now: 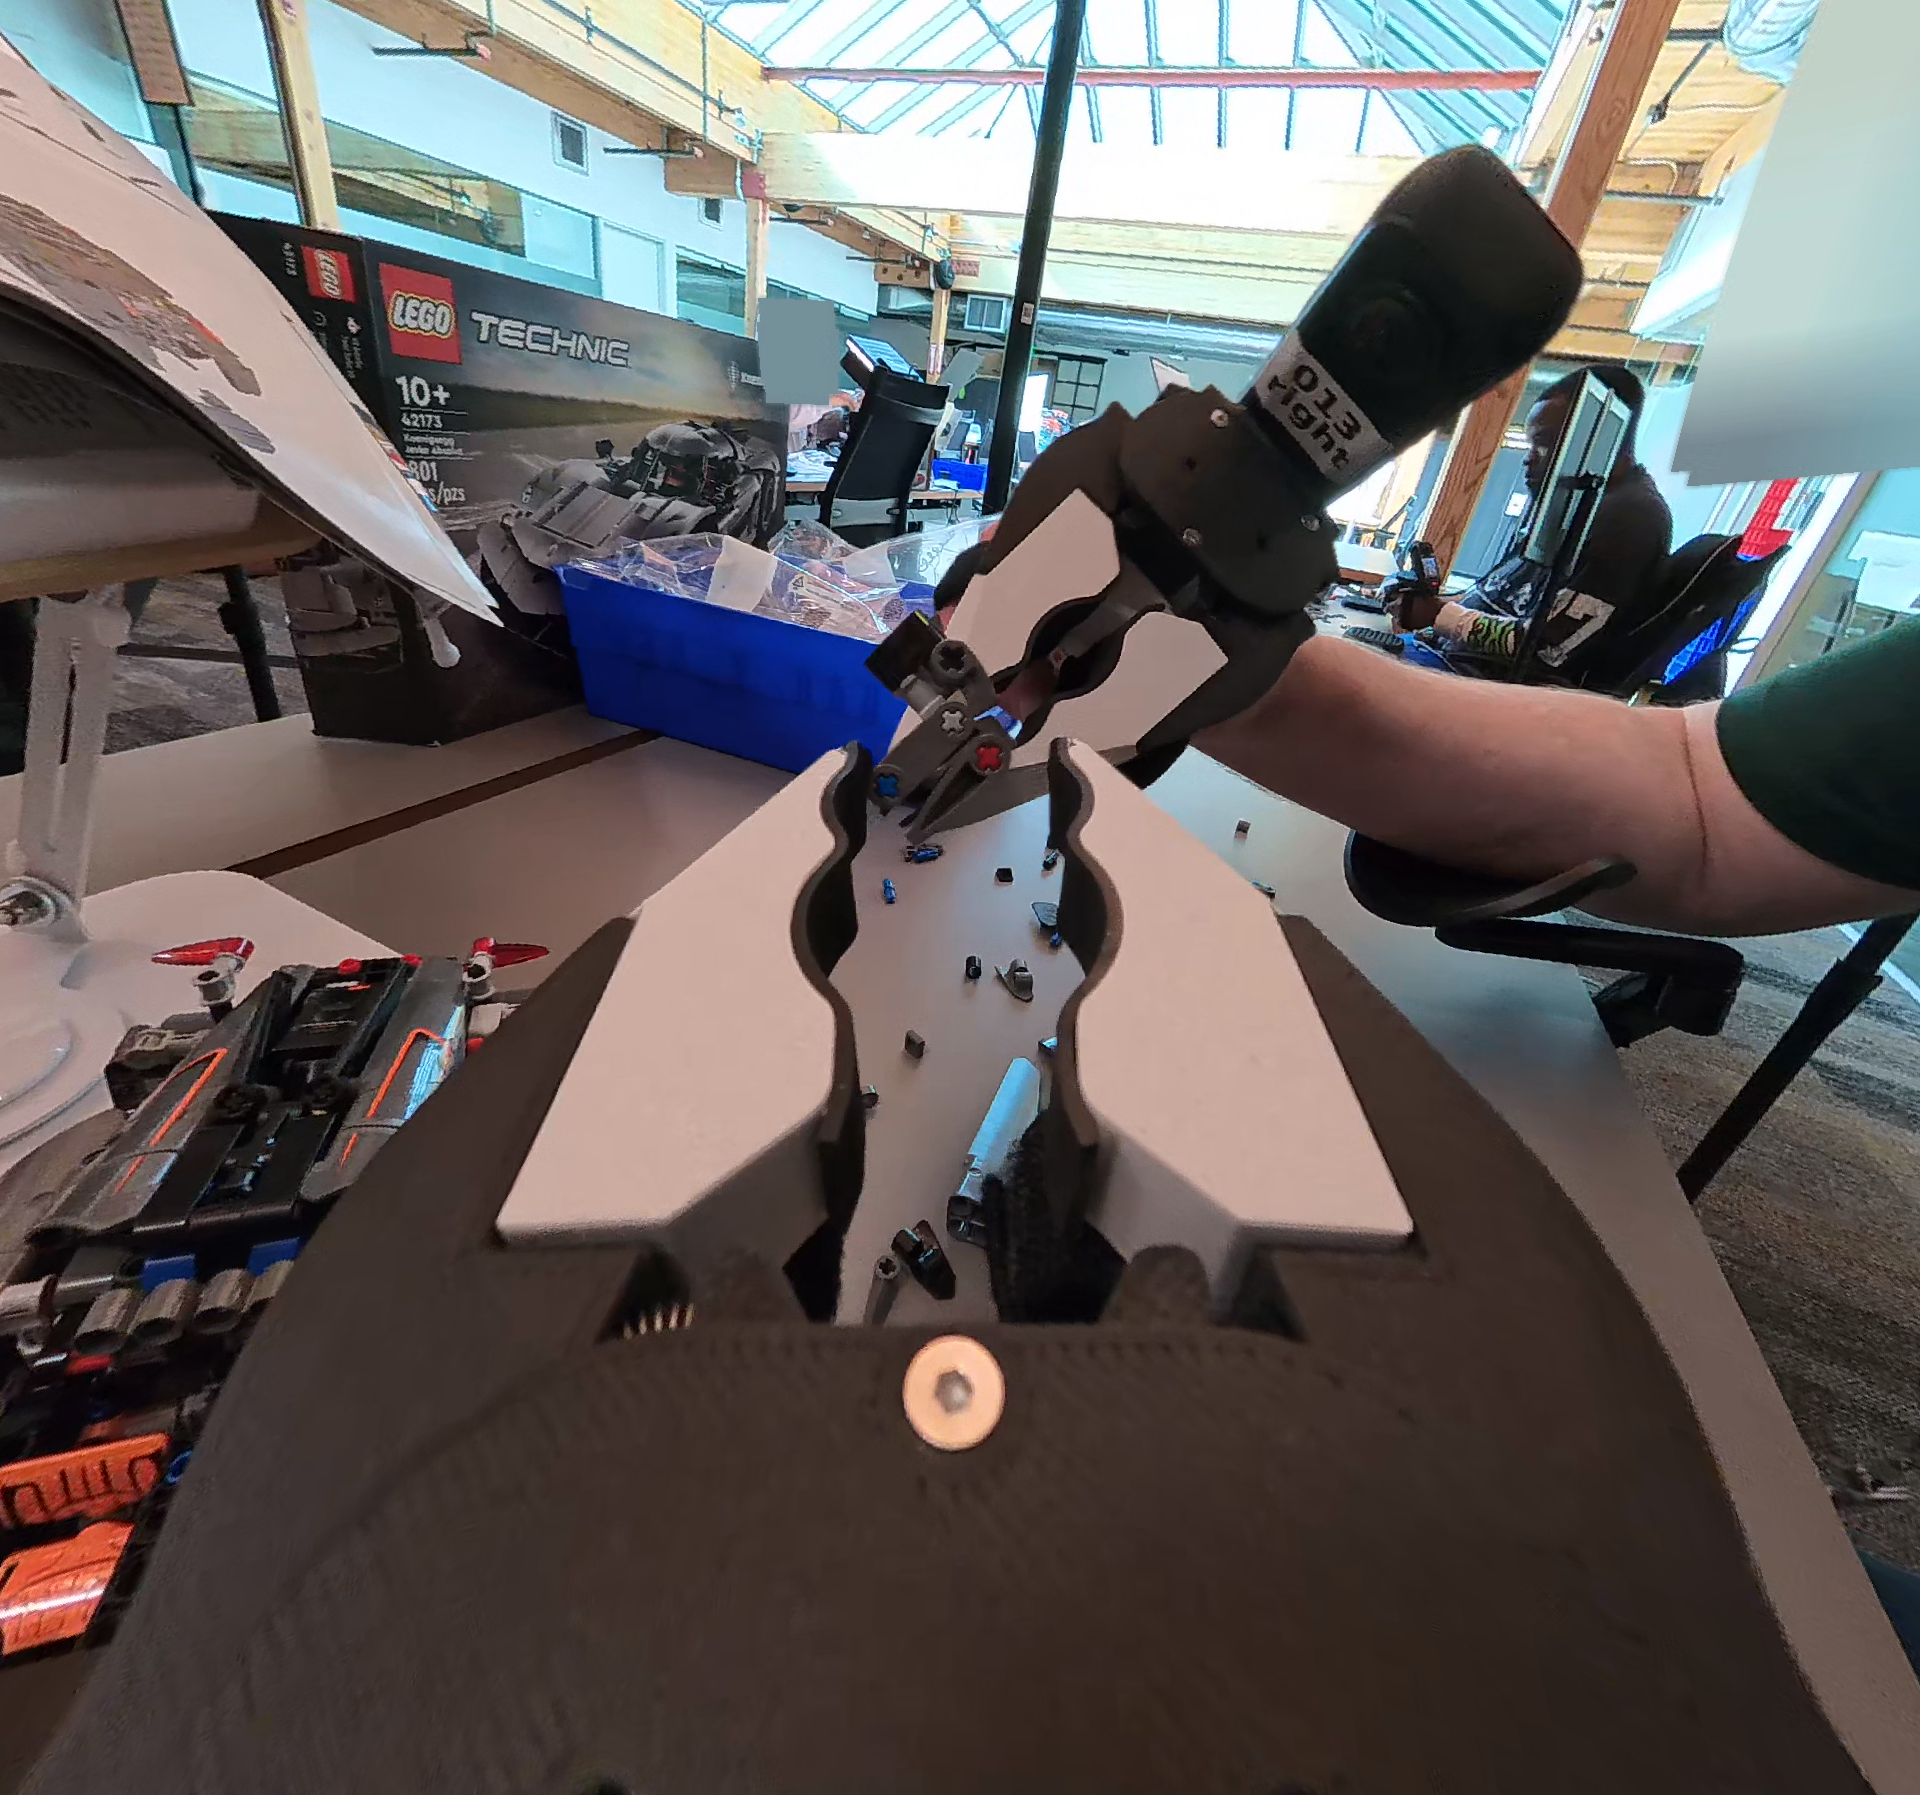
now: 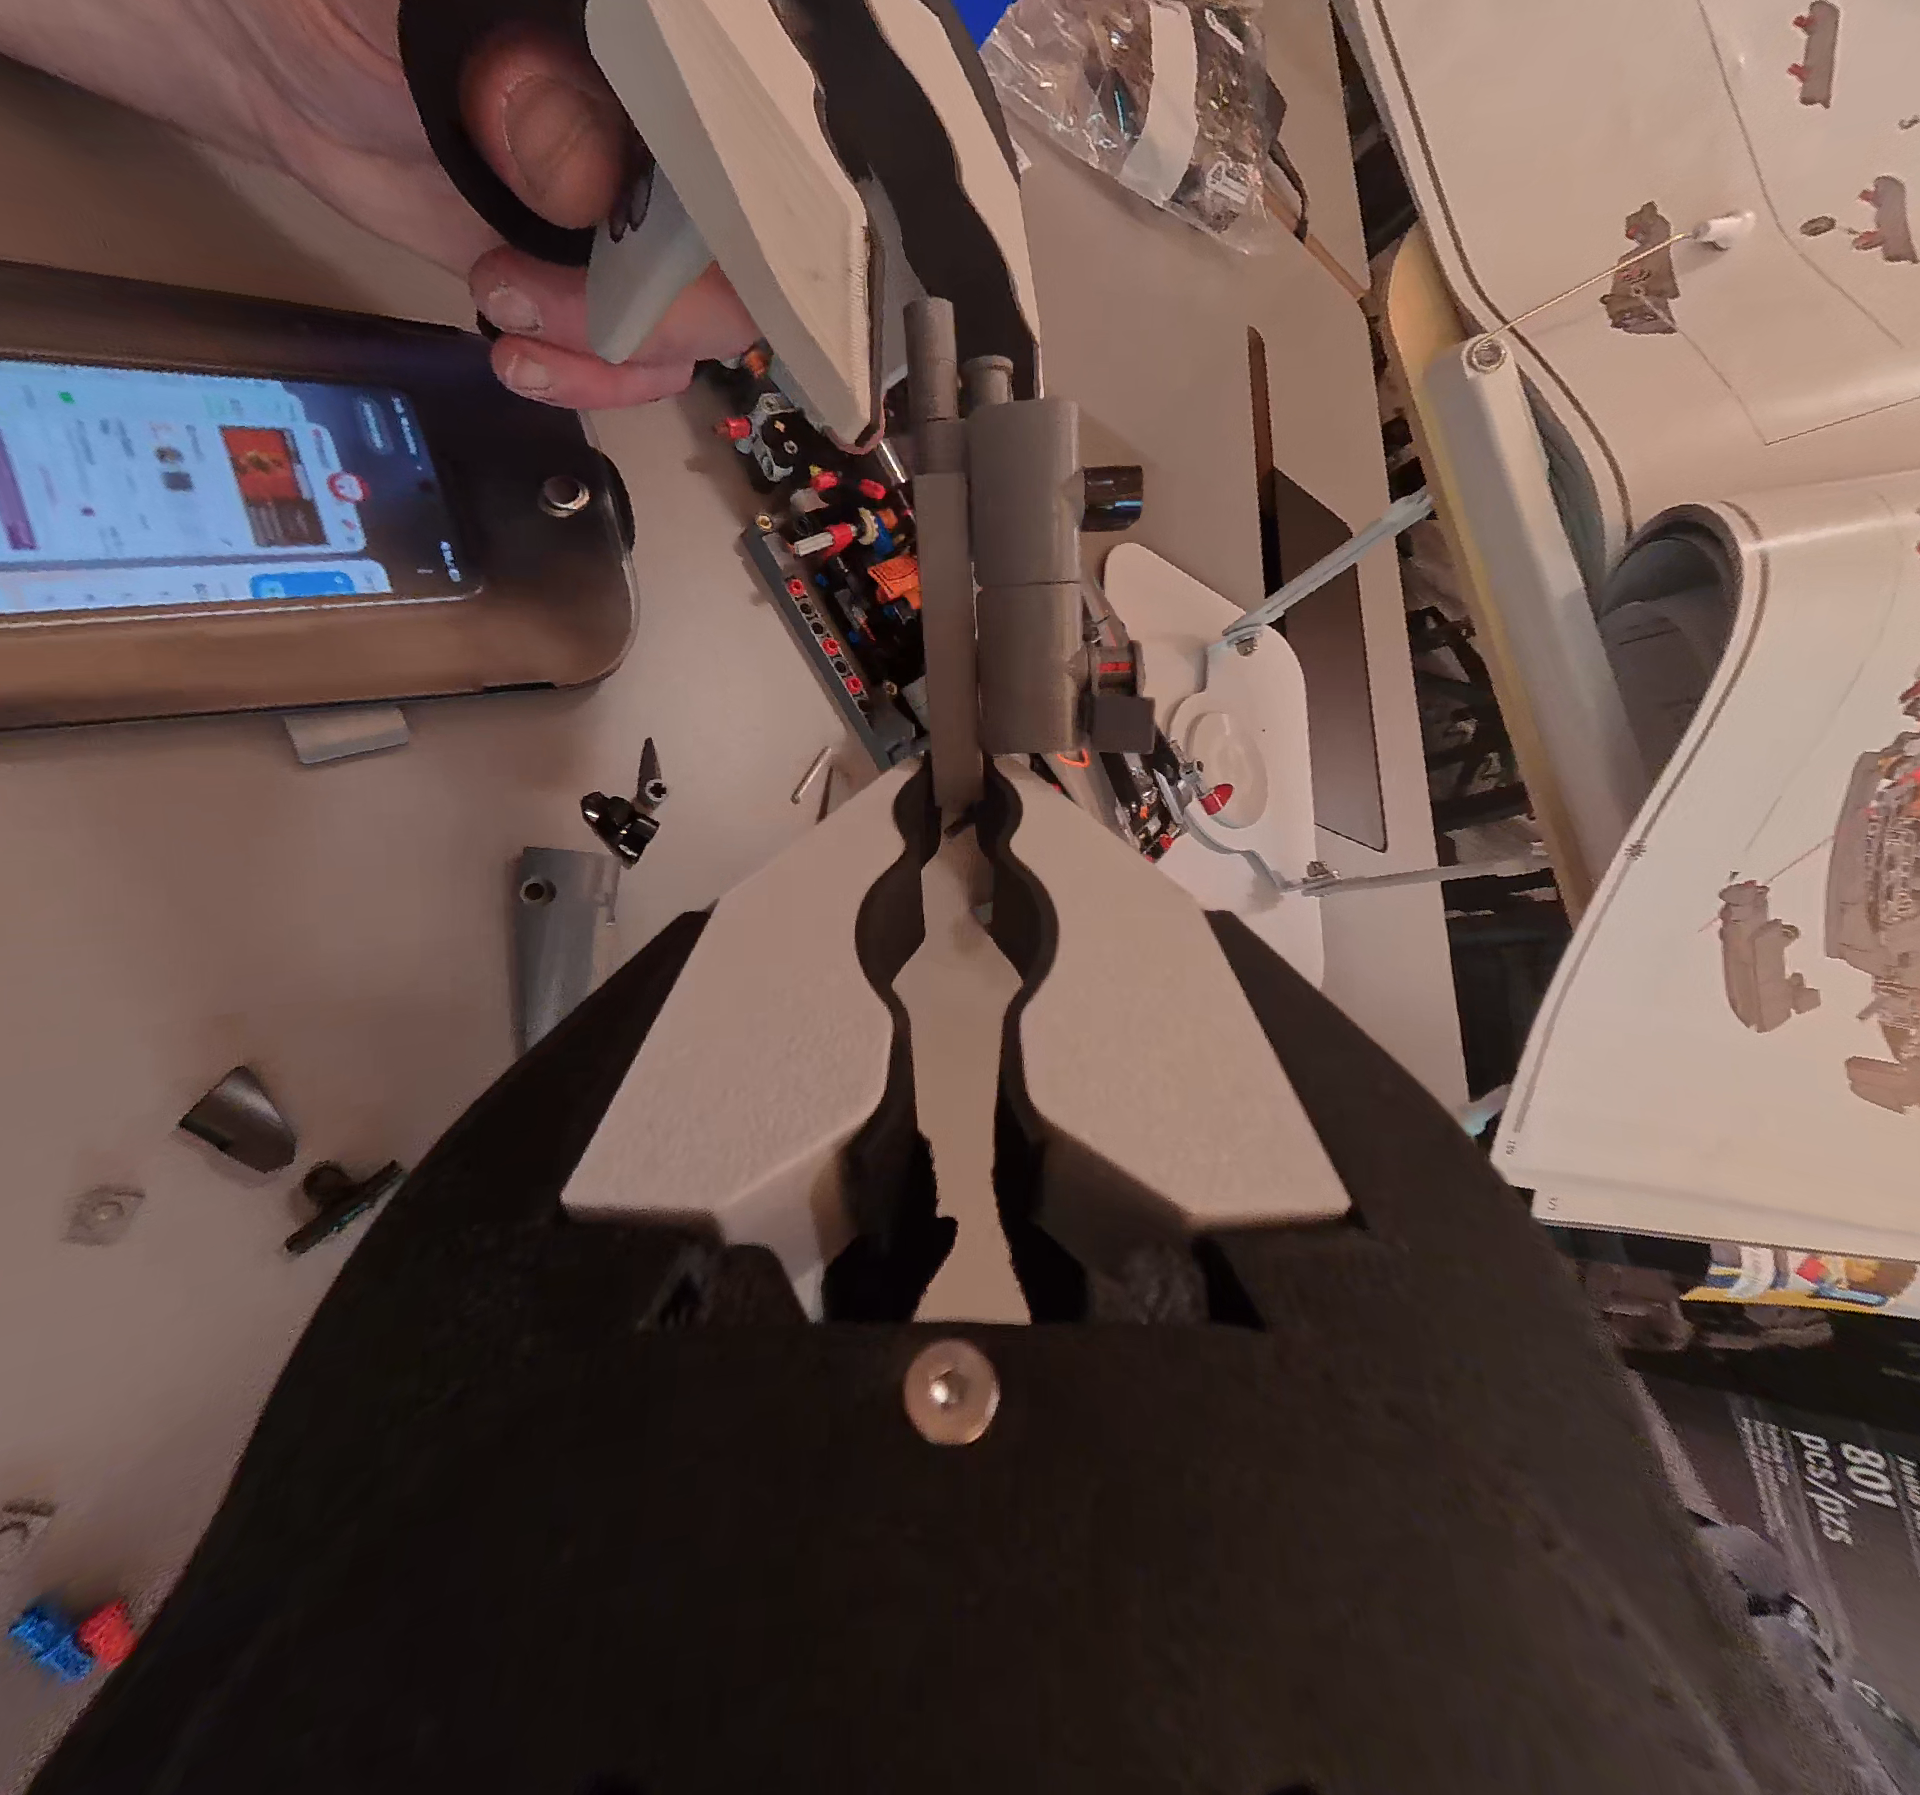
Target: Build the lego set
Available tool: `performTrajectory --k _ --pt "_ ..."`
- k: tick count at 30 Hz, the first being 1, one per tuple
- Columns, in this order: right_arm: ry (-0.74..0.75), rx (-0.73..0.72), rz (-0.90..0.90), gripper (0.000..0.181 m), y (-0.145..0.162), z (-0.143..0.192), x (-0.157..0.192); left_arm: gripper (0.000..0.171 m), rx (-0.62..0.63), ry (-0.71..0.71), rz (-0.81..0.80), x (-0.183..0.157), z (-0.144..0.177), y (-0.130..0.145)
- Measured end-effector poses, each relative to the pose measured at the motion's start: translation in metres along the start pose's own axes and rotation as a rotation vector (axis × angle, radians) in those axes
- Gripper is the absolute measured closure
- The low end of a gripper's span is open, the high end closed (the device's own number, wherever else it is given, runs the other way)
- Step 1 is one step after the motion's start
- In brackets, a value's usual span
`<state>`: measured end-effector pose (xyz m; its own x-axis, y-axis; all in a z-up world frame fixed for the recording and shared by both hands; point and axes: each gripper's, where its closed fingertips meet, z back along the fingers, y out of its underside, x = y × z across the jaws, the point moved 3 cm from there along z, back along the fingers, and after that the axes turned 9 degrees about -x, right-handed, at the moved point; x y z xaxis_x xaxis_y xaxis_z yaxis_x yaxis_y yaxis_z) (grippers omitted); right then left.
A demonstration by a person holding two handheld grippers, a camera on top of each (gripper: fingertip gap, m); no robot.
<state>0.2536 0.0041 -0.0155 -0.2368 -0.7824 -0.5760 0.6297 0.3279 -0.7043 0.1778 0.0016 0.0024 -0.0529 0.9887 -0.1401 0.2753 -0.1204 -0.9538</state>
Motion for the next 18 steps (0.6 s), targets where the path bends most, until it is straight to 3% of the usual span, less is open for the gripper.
performTrajectory --k 8,13,18 --pt "0.088 0.047 0.09 0.178 0.002 -0.002 -0.006 0.134 0.02 -0.023 0.065 0.006 0.002 0.003" --pt "0.101 0.093 0.173 0.178 0.005 -0.007 -0.002 0.146 0.022 -0.057 0.083 0.013 0.005 0.003" --pt "0.136 0.102 0.208 0.177 0.003 -0.008 -0.004 0.147 0.032 -0.064 0.101 0.015 0.007 0.003"
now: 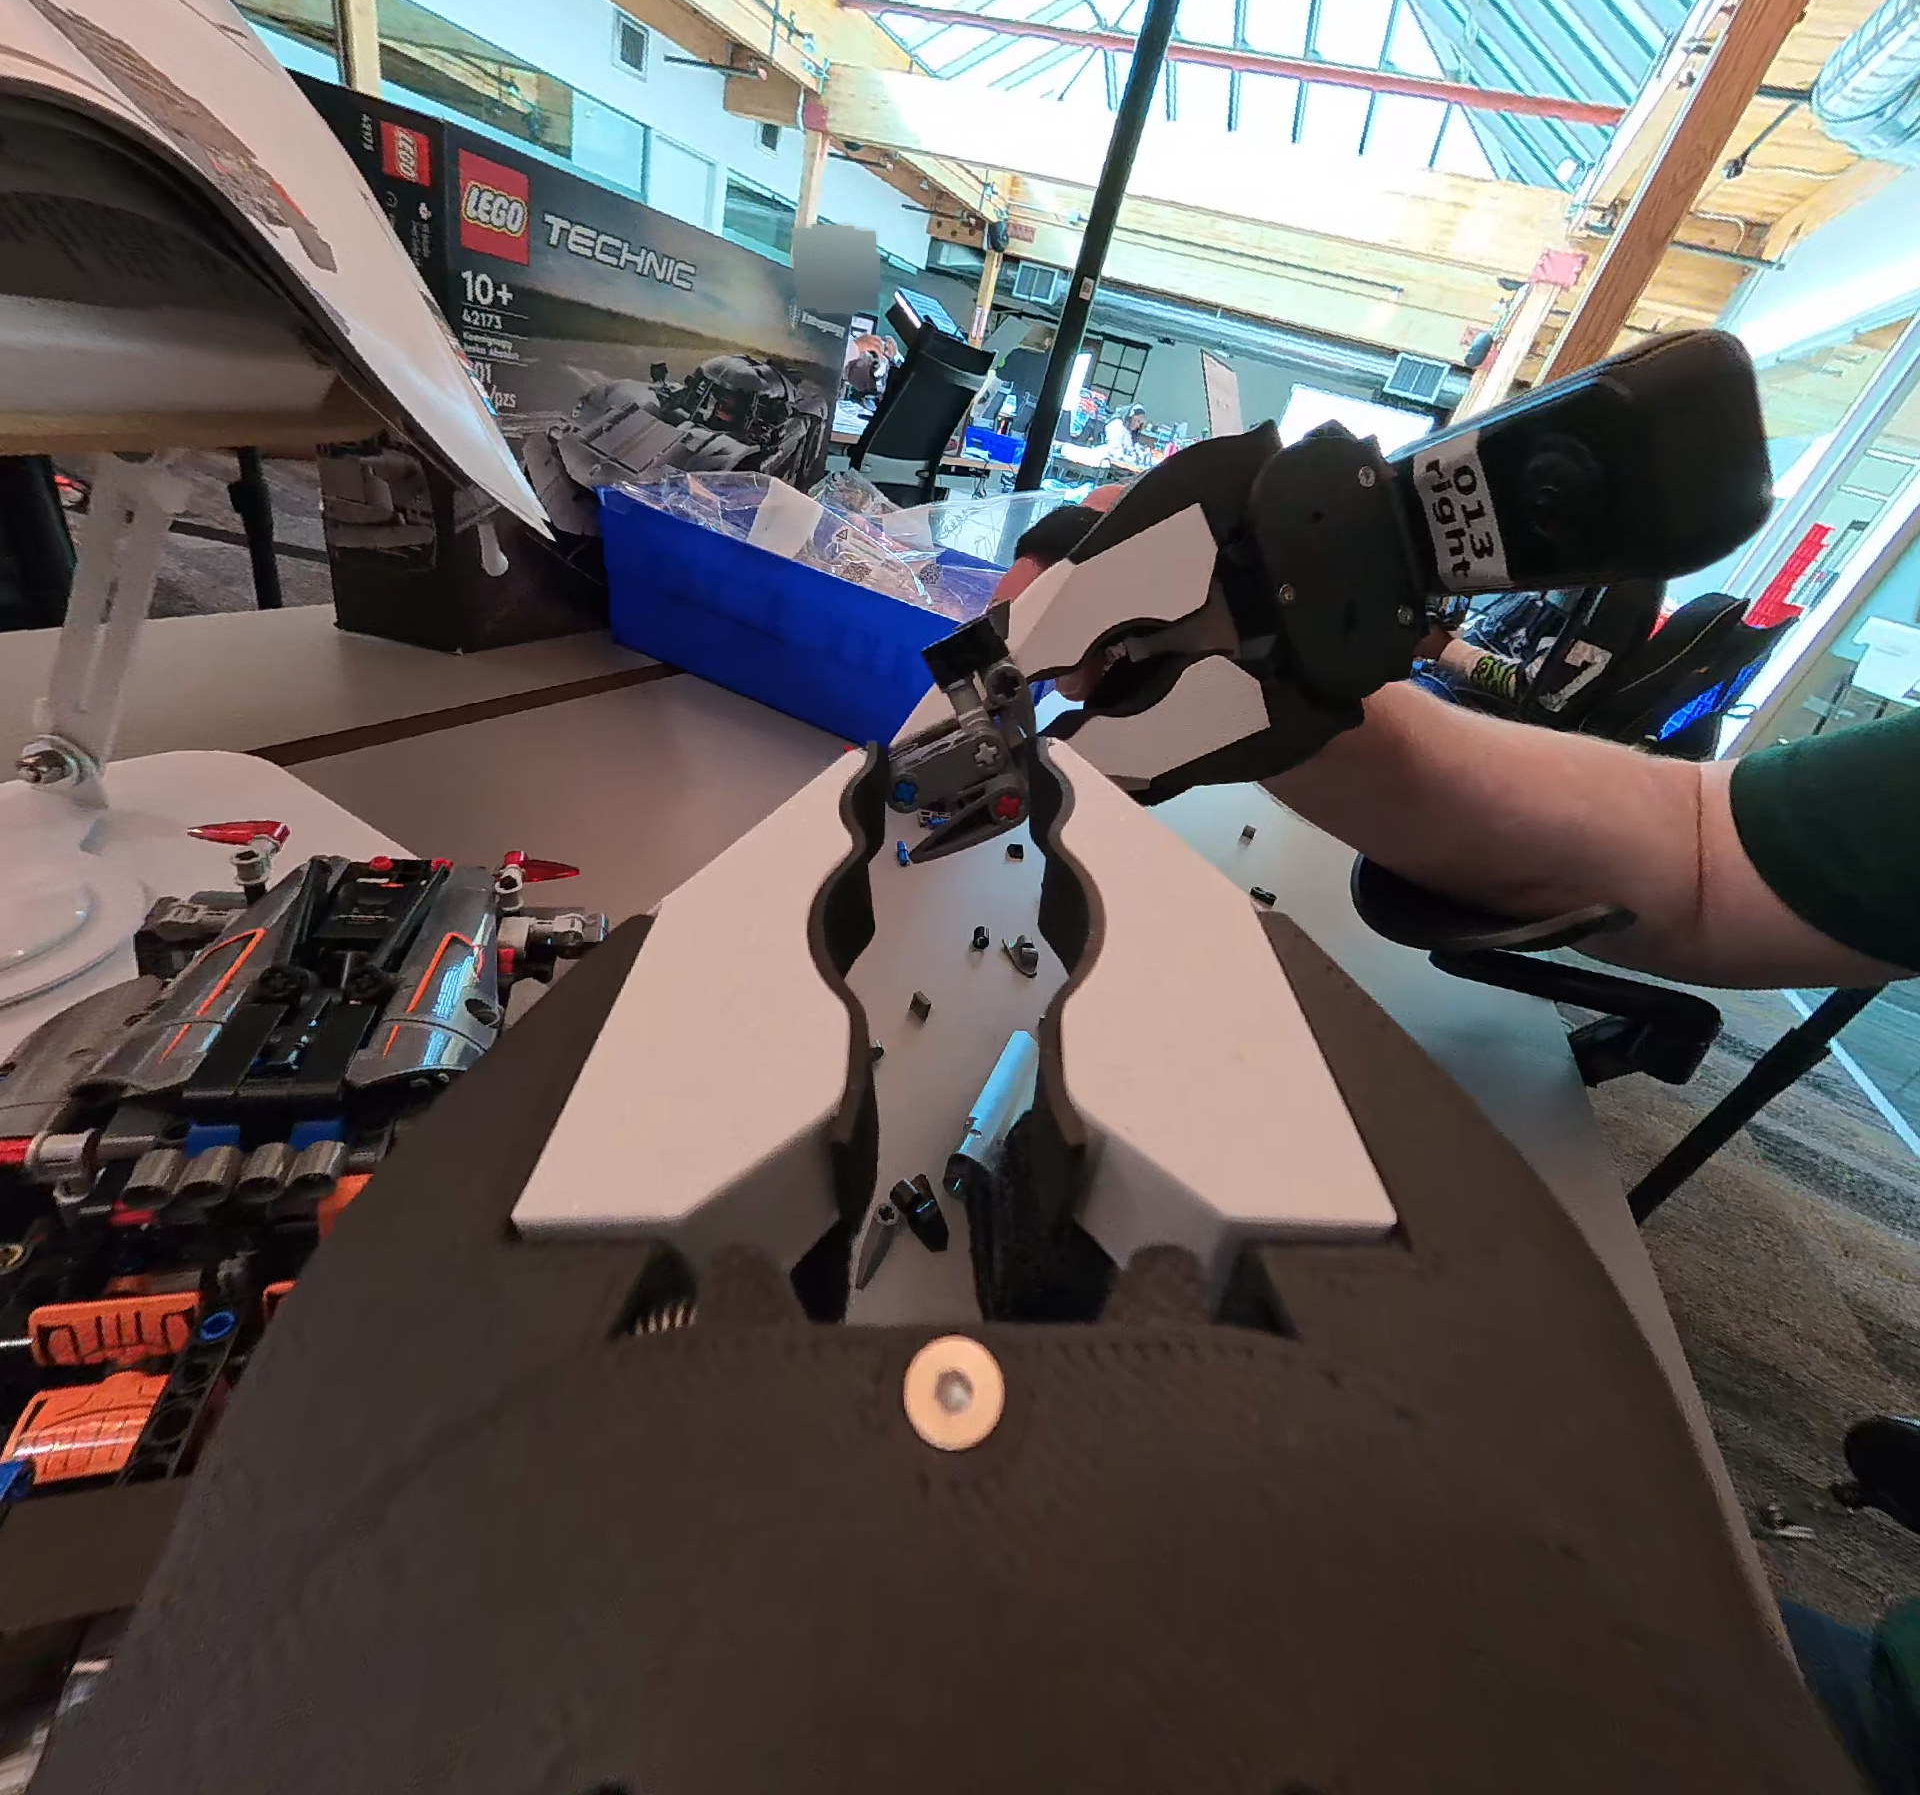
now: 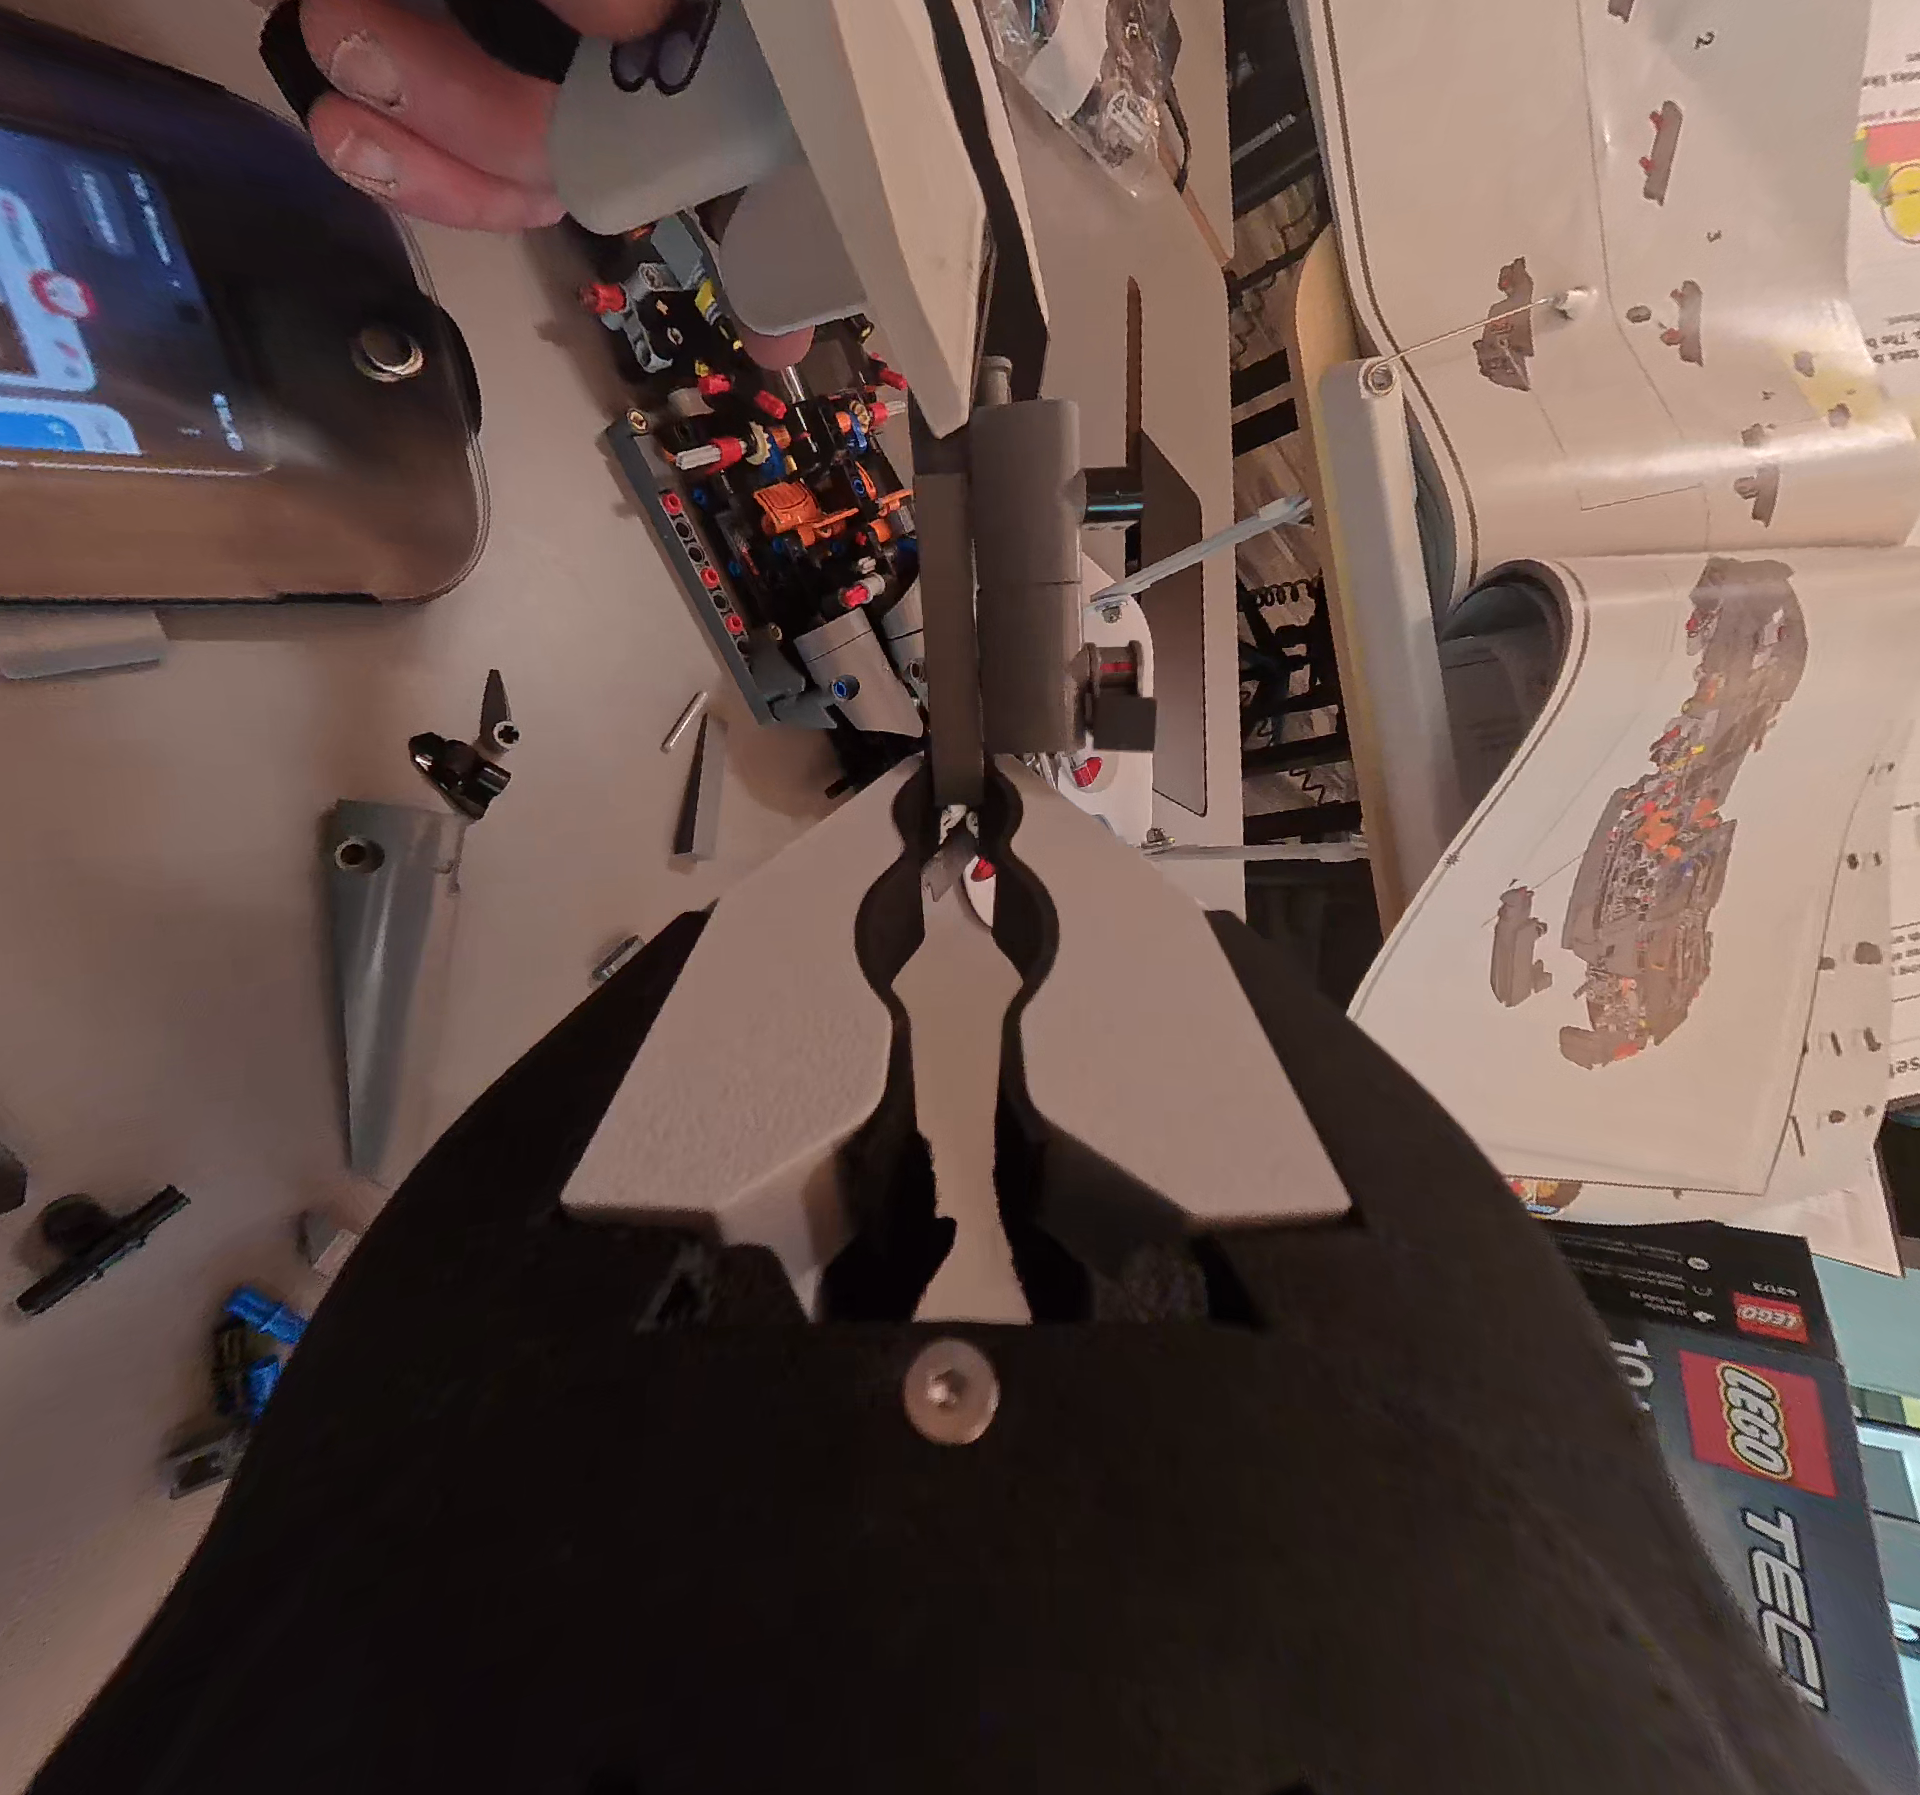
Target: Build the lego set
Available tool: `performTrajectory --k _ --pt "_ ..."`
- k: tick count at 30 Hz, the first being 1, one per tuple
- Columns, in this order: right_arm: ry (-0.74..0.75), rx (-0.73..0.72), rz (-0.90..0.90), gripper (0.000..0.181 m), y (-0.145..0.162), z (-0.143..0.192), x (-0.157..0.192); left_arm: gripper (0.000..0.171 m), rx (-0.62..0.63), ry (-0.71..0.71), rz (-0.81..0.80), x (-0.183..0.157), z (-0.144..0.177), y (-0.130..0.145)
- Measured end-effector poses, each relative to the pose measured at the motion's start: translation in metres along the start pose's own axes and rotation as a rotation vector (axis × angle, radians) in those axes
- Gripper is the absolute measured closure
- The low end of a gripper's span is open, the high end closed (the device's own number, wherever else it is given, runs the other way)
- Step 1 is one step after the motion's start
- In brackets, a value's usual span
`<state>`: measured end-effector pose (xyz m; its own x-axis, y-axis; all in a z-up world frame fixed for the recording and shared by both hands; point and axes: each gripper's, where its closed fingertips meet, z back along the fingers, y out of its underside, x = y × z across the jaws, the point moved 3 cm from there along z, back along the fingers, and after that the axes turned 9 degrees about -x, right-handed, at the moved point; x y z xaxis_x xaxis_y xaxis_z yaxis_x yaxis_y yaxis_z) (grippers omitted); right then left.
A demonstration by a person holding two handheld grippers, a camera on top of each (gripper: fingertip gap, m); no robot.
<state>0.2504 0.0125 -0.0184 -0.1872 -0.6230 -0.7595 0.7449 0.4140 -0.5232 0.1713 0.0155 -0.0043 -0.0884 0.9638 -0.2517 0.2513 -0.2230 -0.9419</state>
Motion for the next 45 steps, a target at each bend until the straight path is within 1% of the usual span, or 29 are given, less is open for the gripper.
performTrajectory --k 5,11,15,18,19,22,24,26,29,32,33,37,40,45 --pt "0.005 -0.01 -0.018 0.177 0.0 -0.001 -0.001 0.147 0.003 -0.008 -0.005 0.001 0.0 0.0" --pt "0.011 -0.014 -0.053 0.173 0.002 0.0 -0.004 0.147 -0.025 -0.013 -0.012 0.001 0.002 -0.004" --pt "-0.013 -0.003 -0.073 0.172 0.005 0.0 -0.003 0.147 -0.038 -0.039 -0.083 0.001 0.003 -0.007" --pt "-0.046 -0.019 -0.133 0.176 0.008 0.001 -0.002 0.147 -0.049 -0.082 -0.231 -0.004 0.004 -0.012" --pt "-0.044 -0.028 -0.154 0.176 0.008 0.002 -0.004 0.147 -0.038 -0.12 -0.306 -0.004 0.005 -0.013" --pt "-0.023 -0.076 -0.254 0.173 0.007 0.007 -0.015 0.147 0.009 -0.213 -0.595 -0.012 0.003 -0.014" --pt "-0.014 -0.099 -0.292 0.171 0.008 0.01 -0.02 0.147 0.055 -0.257 -0.744 -0.016 -0.001 -0.01" --pt "-0.01 -0.106 -0.308 0.169 0.009 0.01 -0.021 0.147 0.076 -0.272 -0.826 -0.02 -0.004 -0.007" --pt "-0.016 -0.107 -0.301 0.166 0.008 0.009 -0.019 0.147 0.097 -0.296 -0.893 -0.02 -0.005 -0.005" --pt "-0.014 -0.113 -0.303 0.16 0.007 0.008 -0.019 0.147 0.106 -0.304 -0.914 -0.019 -0.005 -0.005" --pt "-0.009 -0.116 -0.302 0.157 0.006 0.008 -0.02 0.147 0.103 -0.294 -0.897 -0.02 -0.006 -0.004" --pt "0.007 -0.121 -0.279 0.15 0.003 0.007 -0.02 0.147 0.062 -0.23 -0.707 -0.019 -0.006 -0.005" --pt "0.001 -0.114 -0.251 0.147 0.001 0.004 -0.016 0.147 0.008 -0.205 -0.585 -0.015 -0.002 -0.011" --pt "-0.004 -0.1 -0.241 0.147 0.001 -0.001 -0.011 0.147 -0.025 -0.18 -0.48 -0.01 0.001 -0.014"
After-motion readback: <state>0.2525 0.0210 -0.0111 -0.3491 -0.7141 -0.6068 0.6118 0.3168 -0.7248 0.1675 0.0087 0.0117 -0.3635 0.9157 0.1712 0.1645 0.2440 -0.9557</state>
